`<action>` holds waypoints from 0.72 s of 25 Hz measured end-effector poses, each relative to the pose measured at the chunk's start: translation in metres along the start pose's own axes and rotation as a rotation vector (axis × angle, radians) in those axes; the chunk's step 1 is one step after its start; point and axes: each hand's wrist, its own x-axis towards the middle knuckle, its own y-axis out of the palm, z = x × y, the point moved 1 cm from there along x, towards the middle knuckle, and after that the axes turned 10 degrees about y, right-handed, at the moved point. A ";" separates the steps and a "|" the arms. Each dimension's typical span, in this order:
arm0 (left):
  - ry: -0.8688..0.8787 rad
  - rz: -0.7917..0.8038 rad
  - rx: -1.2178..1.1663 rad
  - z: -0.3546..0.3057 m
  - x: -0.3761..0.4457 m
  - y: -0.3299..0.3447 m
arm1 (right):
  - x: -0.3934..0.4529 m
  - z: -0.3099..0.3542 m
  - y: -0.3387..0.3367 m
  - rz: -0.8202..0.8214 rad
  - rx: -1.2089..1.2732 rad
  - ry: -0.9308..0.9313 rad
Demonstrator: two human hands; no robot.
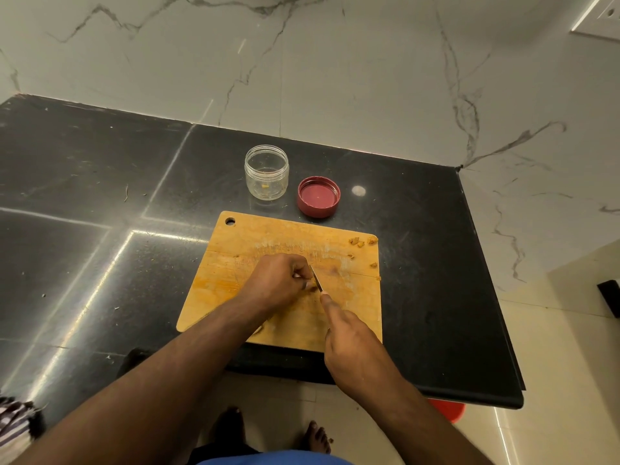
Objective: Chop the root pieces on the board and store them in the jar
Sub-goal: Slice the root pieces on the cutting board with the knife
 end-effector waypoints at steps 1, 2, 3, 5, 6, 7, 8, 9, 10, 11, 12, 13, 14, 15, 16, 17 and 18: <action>-0.004 -0.008 -0.001 0.000 0.000 0.000 | 0.002 0.001 0.001 0.004 0.002 0.011; -0.011 -0.019 -0.004 0.000 -0.001 0.000 | 0.002 0.001 0.002 0.004 0.011 0.018; -0.017 -0.029 -0.008 0.000 -0.001 0.000 | 0.000 0.000 0.004 0.002 0.028 0.020; -0.027 -0.036 -0.016 0.000 0.000 0.001 | -0.014 -0.004 0.008 0.007 0.074 0.023; -0.031 -0.033 -0.019 0.000 0.000 0.000 | -0.022 -0.006 0.010 0.008 0.094 0.026; -0.034 -0.029 -0.021 0.001 0.000 0.000 | -0.029 -0.010 0.012 0.005 0.105 0.029; -0.037 -0.026 -0.023 0.001 0.000 0.000 | -0.035 -0.013 0.012 -0.002 0.104 0.033; -0.040 -0.023 -0.025 0.001 0.000 0.000 | -0.039 -0.016 0.012 -0.010 0.102 0.037; -0.042 -0.019 -0.026 0.002 -0.001 0.000 | -0.041 -0.019 0.011 -0.020 0.111 0.042; -0.045 -0.015 -0.027 0.003 0.000 0.000 | -0.042 -0.022 0.009 -0.031 0.136 0.049; -0.049 -0.011 -0.029 0.003 0.000 0.000 | -0.043 -0.023 0.007 -0.039 0.173 0.055; -0.056 -0.007 -0.033 0.003 0.000 0.000 | -0.043 -0.024 0.004 -0.047 0.214 0.058; -0.062 -0.001 -0.037 0.003 0.001 0.000 | -0.042 -0.024 0.002 -0.054 0.246 0.058; -0.066 0.003 -0.040 0.003 0.001 0.000 | -0.041 -0.023 0.000 -0.060 0.261 0.059; -0.068 0.006 -0.041 0.003 0.001 0.000 | -0.039 -0.021 -0.002 -0.060 0.259 0.060; -0.068 0.007 -0.040 0.003 0.001 0.000 | -0.037 -0.018 -0.003 -0.060 0.242 0.057; -0.066 0.006 -0.038 0.003 0.001 0.000 | -0.034 -0.014 -0.003 -0.059 0.219 0.050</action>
